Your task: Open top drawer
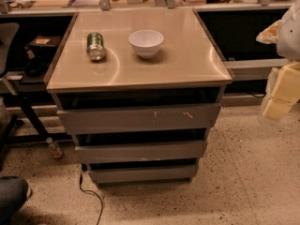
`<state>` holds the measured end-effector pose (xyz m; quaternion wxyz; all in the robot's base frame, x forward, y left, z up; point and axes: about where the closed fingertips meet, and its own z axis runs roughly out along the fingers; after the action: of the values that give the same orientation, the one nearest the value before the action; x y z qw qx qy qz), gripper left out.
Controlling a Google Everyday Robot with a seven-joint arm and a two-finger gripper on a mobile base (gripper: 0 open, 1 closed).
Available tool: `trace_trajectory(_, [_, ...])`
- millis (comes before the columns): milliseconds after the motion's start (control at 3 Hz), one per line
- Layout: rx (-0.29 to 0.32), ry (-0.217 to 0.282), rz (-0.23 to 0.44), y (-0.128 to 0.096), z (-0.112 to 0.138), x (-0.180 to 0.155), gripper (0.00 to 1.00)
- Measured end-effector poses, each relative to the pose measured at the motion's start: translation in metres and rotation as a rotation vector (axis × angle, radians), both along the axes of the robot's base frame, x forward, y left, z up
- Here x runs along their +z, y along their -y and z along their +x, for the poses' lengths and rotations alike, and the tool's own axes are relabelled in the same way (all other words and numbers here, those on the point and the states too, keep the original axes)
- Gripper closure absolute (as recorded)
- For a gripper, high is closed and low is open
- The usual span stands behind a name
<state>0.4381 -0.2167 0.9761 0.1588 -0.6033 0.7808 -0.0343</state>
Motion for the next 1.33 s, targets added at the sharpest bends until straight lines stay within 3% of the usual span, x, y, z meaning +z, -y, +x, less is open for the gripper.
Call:
trace_trajectory(667, [-0.005,-0.006,0.009,-0.004,0.002,-0.009,0.00])
trace_trajectory(1333, [0.008,-0.063,0.064,-0.036,0.019,-0.058,0.00])
